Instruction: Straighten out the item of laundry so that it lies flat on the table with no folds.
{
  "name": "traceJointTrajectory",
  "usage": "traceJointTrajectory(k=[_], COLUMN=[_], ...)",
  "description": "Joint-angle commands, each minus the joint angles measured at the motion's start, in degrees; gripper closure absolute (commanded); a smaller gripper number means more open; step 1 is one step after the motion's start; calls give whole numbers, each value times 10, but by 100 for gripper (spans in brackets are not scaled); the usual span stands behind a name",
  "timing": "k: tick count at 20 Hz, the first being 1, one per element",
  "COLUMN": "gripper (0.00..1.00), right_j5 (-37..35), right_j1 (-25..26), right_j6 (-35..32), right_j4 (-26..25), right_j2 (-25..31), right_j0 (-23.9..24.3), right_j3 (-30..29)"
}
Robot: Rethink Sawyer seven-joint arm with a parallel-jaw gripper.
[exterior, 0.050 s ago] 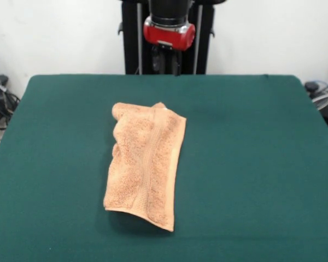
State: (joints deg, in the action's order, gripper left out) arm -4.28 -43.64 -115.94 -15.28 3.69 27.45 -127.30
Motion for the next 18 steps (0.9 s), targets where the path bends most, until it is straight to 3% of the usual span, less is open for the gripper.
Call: traceJointTrajectory(k=[1,11,18], gripper=[0,0,0], right_j5=[8,-45,-45], right_j1=[10,-20,-8], right_j6=[-28,-3,1], right_j4=[-21,-14,-19], right_j2=[35,61,71], right_j0=[-15,7,17], right_j3=[57,78,100])
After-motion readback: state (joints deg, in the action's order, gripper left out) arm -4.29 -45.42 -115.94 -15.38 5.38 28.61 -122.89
